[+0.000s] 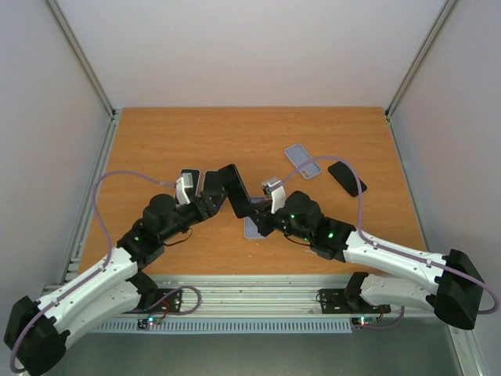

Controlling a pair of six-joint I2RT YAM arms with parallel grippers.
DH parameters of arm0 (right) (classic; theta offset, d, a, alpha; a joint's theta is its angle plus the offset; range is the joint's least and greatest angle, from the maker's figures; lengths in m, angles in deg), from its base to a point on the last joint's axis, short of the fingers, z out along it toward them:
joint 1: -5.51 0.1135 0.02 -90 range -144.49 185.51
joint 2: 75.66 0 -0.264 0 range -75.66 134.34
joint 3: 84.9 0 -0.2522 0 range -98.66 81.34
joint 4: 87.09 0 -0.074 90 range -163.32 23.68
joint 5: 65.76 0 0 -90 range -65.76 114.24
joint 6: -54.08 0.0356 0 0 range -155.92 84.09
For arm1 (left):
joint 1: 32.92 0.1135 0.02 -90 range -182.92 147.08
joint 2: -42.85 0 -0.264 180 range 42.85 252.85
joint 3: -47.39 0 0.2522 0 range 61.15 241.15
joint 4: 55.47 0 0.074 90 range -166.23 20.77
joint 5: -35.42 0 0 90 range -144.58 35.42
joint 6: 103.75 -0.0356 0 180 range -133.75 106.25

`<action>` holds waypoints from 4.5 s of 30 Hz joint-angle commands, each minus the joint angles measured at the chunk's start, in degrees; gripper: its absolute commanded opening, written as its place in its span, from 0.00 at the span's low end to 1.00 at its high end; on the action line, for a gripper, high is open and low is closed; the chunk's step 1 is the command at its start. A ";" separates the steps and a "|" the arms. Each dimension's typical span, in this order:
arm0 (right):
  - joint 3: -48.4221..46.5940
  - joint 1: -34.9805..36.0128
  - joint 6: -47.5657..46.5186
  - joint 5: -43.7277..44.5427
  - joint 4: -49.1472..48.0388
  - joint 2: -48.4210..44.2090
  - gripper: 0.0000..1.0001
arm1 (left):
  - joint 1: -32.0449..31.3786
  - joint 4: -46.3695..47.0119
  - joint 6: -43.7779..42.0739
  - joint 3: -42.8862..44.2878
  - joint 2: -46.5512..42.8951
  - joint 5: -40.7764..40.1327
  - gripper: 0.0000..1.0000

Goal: Put the phone into the phone case
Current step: Pass from the left arm to the right, then place the phone on the phone case.

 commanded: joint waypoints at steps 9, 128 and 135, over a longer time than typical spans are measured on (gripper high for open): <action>1.70 -3.67 9.94 -11.64 -12.43 -6.07 0.01 | 1.70 29.78 4.89 -3.62 6.87 14.51 0.58; -7.42 -25.07 18.01 -31.11 6.27 30.27 0.01 | 2.32 12.93 -6.32 8.97 50.25 22.48 0.66; -5.87 -25.09 18.71 -31.69 2.73 33.67 0.01 | 1.44 14.80 -5.23 9.10 52.58 23.21 0.62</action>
